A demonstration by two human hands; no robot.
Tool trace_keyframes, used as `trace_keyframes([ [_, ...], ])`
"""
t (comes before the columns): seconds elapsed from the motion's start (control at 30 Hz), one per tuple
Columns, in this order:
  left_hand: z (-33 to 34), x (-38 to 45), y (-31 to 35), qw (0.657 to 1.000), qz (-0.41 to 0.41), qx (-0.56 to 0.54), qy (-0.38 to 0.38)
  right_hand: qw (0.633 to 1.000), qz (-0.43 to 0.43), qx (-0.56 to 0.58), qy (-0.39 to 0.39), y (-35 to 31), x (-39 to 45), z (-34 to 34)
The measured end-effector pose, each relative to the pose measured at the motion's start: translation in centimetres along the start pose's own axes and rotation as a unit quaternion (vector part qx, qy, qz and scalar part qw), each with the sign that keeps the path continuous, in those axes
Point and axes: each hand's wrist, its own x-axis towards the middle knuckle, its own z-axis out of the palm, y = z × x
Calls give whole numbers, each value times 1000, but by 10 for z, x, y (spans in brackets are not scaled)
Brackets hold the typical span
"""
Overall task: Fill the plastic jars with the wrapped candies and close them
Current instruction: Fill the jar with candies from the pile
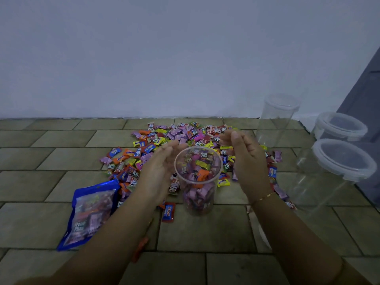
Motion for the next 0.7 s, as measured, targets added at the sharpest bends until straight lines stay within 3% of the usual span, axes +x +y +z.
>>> trace_keyframes([
  [0.07,-18,0,0,982,8,186,11,983,-18,-175,-52,14,2,-14],
  [0.1,-26,-3,1,953,11,304,-4,962,-10,-253,-102,22,3,-20],
  [0.17,-42,-9,3,858,1,509,-71,905,13,-370,-210,36,4,-30],
  [0.23,-53,-17,3,757,-47,639,-128,854,20,-435,-285,46,1,-34],
  [0.3,-57,-20,-4,669,-72,723,-156,830,15,-458,-317,57,-1,-34],
  [0.33,-58,-19,-10,642,-71,747,-156,825,5,-462,-325,62,-2,-34],
  [0.43,-56,-13,-23,608,-38,779,-148,810,-33,-473,-345,75,-4,-31],
  [0.57,-54,-1,-33,605,8,783,-146,768,-64,-528,-357,85,-5,-29],
  [0.7,-53,7,-44,588,57,798,-122,753,-136,-575,-289,81,-10,-20],
])
